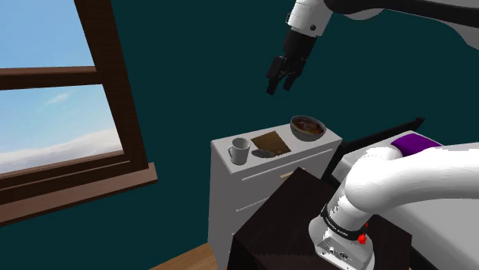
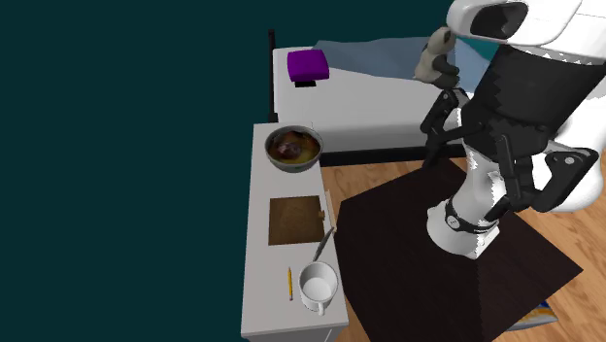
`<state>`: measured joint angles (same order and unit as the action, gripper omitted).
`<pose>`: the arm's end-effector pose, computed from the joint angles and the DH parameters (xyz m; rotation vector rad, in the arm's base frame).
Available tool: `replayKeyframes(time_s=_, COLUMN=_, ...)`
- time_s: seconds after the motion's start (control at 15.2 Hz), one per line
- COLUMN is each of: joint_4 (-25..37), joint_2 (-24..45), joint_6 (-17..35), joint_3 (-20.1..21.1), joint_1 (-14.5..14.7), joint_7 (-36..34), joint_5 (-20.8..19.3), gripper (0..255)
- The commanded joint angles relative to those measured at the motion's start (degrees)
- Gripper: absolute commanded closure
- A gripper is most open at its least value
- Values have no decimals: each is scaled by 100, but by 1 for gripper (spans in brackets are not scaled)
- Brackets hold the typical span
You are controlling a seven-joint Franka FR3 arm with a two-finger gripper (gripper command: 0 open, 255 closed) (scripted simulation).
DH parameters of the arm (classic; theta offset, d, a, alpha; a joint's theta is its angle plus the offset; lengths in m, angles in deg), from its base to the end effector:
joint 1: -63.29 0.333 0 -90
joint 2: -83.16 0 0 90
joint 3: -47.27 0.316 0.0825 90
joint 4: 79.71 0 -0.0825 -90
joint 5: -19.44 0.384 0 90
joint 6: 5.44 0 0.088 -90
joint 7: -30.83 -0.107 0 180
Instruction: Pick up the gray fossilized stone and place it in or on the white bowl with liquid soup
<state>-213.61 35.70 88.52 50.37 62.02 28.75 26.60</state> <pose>0.3021 0.0283 0.6189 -3.0467 0.0301 -0.1955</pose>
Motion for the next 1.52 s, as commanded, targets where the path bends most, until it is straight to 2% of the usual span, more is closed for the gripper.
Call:
replayKeyframes(time_s=0.0, joint_4=0, joint_2=0, joint_6=0, joint_3=0, joint_1=0, joint_7=0, joint_5=0, gripper=0)
replayKeyframes(time_s=0.4, joint_4=-993, joint_2=44, joint_6=883, joint_3=-403, joint_1=48, joint_7=939, joint_5=-294, gripper=0)
replayKeyframes(time_s=0.73, joint_4=-1632, joint_2=351, joint_6=1715, joint_3=-777, joint_1=45, joint_7=1722, joint_5=-568, gripper=0)
replayKeyframes(time_s=1.06, joint_4=-2069, joint_2=950, joint_6=2653, joint_3=-1182, joint_1=27, joint_7=2511, joint_5=-837, gripper=0)
replayKeyframes(time_s=1.45, joint_4=-2285, joint_2=2069, joint_6=3886, joint_3=-1701, joint_1=55, joint_7=3488, joint_5=-1062, gripper=0)
